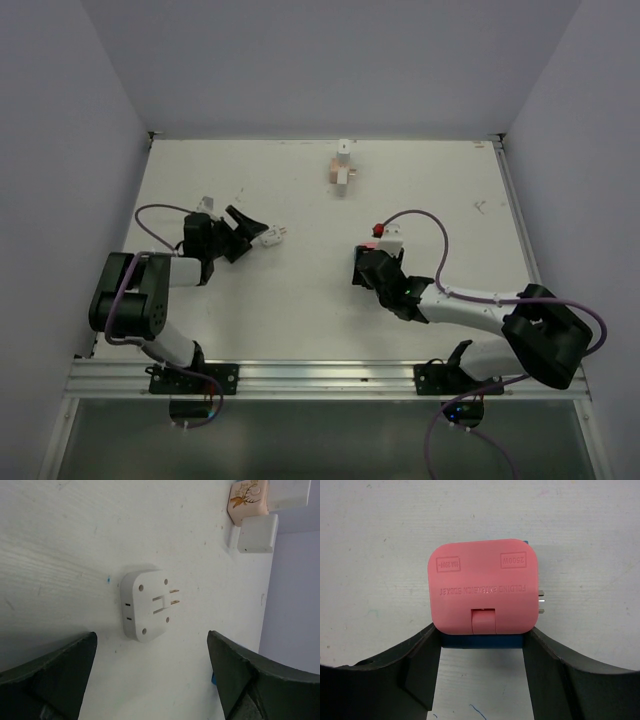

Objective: Pull the plug off the socket

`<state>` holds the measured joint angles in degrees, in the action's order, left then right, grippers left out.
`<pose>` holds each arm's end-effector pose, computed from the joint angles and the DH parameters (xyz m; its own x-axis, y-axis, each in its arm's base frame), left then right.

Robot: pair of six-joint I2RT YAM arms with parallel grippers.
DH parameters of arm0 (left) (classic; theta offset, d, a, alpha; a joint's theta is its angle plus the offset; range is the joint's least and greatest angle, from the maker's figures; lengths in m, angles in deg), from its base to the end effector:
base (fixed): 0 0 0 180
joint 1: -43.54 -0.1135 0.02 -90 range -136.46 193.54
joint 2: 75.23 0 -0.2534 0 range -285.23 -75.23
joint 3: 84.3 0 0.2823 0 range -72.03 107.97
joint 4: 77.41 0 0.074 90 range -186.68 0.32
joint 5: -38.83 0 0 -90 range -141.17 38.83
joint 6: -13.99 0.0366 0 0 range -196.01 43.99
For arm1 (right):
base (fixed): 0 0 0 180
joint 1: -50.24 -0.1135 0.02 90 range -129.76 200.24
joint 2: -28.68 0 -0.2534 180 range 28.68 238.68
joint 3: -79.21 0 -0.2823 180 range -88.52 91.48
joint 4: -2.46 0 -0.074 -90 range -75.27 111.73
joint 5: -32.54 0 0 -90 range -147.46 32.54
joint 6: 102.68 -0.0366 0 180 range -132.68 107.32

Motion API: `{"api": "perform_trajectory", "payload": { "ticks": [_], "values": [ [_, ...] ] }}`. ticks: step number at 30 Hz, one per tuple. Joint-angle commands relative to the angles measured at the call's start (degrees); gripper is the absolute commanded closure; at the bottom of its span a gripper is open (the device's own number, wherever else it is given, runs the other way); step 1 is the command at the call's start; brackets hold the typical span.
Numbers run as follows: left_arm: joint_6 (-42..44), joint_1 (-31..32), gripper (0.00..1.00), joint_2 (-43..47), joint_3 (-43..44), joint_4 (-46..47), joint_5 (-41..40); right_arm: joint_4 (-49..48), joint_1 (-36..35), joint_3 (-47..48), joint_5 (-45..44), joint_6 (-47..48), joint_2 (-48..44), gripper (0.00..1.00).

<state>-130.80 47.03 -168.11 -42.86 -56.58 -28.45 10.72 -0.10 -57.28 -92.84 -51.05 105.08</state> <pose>0.3000 -0.0325 0.0910 -0.6100 -0.7178 -0.3355 -0.1916 0.5445 -0.8166 0.1922 0.1987 0.1382 -0.5462 0.1342 -0.8269 -0.0133 0.9856 0.1687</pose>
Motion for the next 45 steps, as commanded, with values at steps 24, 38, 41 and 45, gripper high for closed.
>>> {"api": "perform_trajectory", "payload": {
  "ticks": [24, 38, 41, 45],
  "values": [
    [28.0, -1.1, 0.00, 46.3, 5.0, -57.2, -4.6, 17.8, -0.5, 10.4, 12.6, 12.5, -11.2, 0.03],
    [32.9, -1.0, 0.02, 50.5, 5.3, -57.6, -4.5, 27.9, 5.5, 22.5, 7.1, 3.8, -2.1, 0.11],
    [33.2, -1.0, 0.02, 50.8, 5.0, -57.3, -3.8, 24.6, 11.7, 20.3, 15.7, 5.4, -3.6, 0.16],
    [31.6, -0.9, 0.03, 50.7, 4.3, -56.1, -1.6, 23.3, 14.8, 21.1, 21.6, 9.7, -3.5, 0.18]
  ]
}}
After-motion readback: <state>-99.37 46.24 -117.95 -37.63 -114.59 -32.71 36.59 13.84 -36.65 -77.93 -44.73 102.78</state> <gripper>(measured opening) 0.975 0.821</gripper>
